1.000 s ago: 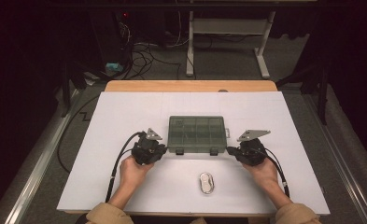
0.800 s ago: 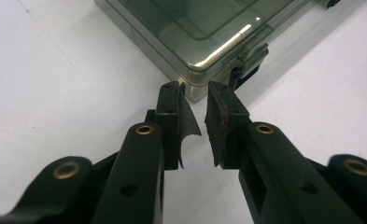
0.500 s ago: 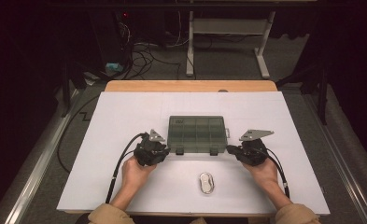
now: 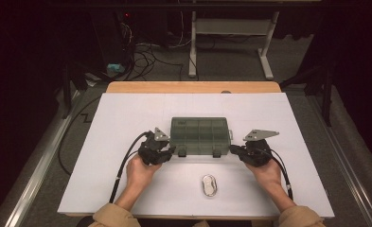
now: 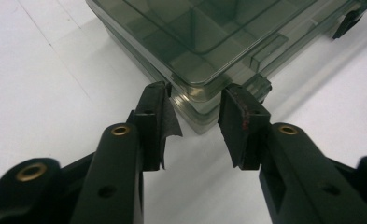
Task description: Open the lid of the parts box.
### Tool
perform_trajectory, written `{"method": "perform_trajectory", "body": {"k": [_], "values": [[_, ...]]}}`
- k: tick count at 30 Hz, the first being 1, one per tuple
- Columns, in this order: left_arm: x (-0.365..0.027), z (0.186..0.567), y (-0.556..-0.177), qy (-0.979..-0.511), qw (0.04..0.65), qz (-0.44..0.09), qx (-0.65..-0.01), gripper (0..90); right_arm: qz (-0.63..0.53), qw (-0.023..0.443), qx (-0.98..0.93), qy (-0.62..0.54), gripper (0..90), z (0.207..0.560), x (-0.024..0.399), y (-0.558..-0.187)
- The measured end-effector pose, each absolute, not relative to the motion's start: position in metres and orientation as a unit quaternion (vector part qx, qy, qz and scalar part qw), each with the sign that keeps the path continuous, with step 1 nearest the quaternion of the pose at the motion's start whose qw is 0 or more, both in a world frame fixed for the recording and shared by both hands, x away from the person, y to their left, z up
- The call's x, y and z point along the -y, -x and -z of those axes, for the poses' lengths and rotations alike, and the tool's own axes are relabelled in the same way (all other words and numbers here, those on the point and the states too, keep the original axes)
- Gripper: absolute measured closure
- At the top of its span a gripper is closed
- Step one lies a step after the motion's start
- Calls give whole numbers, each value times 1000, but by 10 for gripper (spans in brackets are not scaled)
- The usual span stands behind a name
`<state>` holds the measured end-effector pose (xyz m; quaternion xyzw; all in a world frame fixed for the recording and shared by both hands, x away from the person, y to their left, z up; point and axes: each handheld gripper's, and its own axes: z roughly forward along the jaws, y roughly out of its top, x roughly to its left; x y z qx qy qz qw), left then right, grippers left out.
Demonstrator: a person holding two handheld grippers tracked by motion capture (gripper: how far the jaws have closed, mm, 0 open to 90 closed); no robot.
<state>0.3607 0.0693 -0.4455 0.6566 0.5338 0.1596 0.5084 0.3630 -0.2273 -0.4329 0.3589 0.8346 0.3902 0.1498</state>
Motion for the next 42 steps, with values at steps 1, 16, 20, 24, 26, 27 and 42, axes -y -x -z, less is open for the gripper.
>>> {"method": "perform_trajectory", "body": {"k": [1, 16, 20, 24, 26, 27, 42], "values": [[-69, 445, -361, -656, 509, -161, -534, 598, -392, 150, -834, -359, 872, 432, 227, -363], [-65, 432, -372, -629, 534, -178, -536, 520, -403, 144, -821, -379, 810, 429, 226, -372], [-66, 428, -377, -621, 540, -174, -540, 518, -401, 143, -813, -398, 789, 429, 226, -377], [-66, 424, -381, -618, 544, -176, -539, 519, -394, 140, -808, -415, 788, 427, 223, -384], [-66, 422, -383, -613, 548, -176, -541, 515, -388, 139, -808, -420, 788, 426, 221, -389], [-66, 421, -384, -610, 551, -177, -541, 513, -385, 141, -809, -421, 788, 425, 220, -390], [-69, 406, -402, -588, 570, -178, -546, 521, -332, 135, -808, -468, 745, 427, 206, -420]]}}
